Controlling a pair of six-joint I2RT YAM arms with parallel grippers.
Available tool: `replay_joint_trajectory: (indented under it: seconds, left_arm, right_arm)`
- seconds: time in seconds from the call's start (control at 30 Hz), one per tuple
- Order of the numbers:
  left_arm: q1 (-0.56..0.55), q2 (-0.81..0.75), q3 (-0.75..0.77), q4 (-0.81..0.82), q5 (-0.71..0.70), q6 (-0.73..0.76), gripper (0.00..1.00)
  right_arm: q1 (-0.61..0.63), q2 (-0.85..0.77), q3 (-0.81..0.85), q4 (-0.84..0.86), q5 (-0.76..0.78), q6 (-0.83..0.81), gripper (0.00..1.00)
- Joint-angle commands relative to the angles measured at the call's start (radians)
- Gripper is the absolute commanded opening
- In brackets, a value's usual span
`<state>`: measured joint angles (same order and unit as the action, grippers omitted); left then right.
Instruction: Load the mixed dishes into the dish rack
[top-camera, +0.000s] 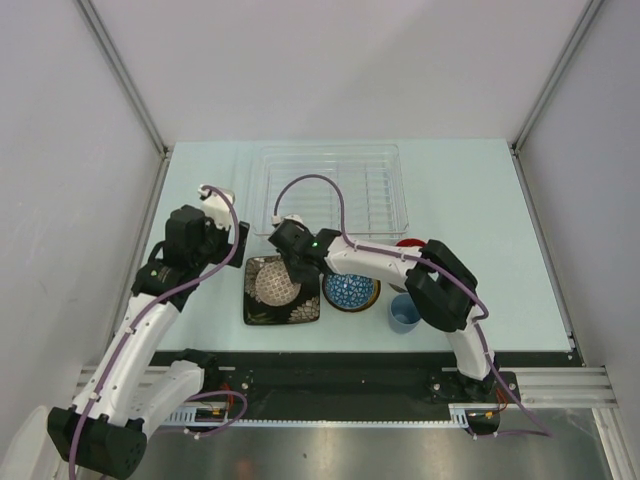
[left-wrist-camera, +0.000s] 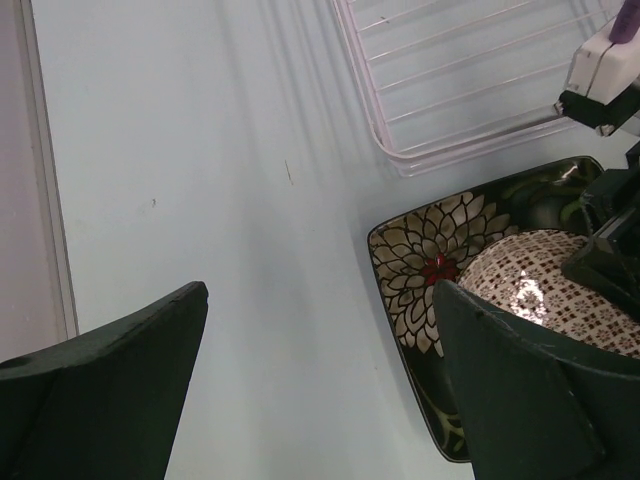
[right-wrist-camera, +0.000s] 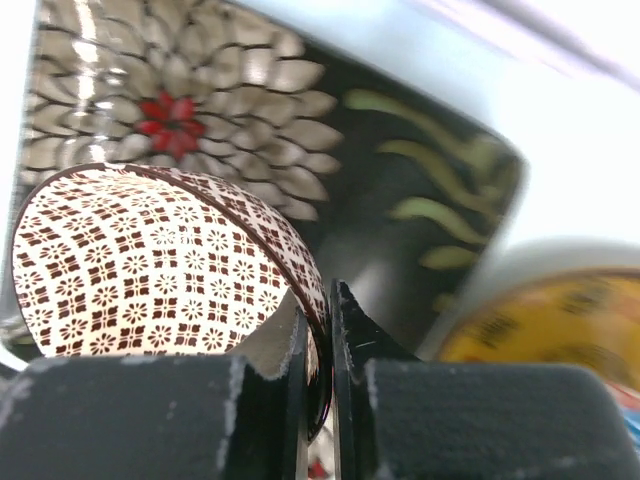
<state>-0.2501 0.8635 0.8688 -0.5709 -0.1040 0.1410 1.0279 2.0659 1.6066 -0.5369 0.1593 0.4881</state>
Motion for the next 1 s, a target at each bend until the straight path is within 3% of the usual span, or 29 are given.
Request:
replay_joint_trajectory:
  seconds: [0.0,0.17,0.3,0.33,0.43,0.57,0.7,0.97]
  left_arm:
    - [0.011,0.005,-0.004,0.048,-0.016,0.017,1.0]
    - [0.014,0.017,-0.001,0.062,-0.016,0.014,1.0]
    - [0.015,0.02,-0.004,0.063,-0.014,0.011,1.0]
    - [0.015,0.019,-0.004,0.068,-0.016,0.008,1.0]
    - [0.017,0.017,-0.007,0.068,-0.017,0.011,1.0]
    - [0.018,0.02,-0.013,0.069,-0.02,0.016,1.0]
    - [0.02,0.028,-0.021,0.078,-0.016,0.012,1.0]
    - [0.021,0.048,-0.042,0.098,-0.006,-0.003,1.0]
  right_arm:
    - [0.0,-0.111,0.165,-0.145,0.181,-0.1,0.0]
    - [-0.034,-0.179,0.407,-0.319,0.472,-0.215,0.0]
    - [-0.146,-0.083,0.625,-0.541,0.896,-0.211,0.0]
    - [-0.201,-0.037,0.659,-0.628,0.94,-0.18,0.0]
    - [-0.287,0.032,0.727,-0.756,0.991,-0.087,0.0]
    - [-0.342,0.046,0.664,-0.817,1.092,0.062,0.0]
    - [-0.358,0.054,0.525,-0.708,1.198,0.028,0.0]
    - [-0.388,0.207,0.641,-0.669,1.356,-0.023,0.0]
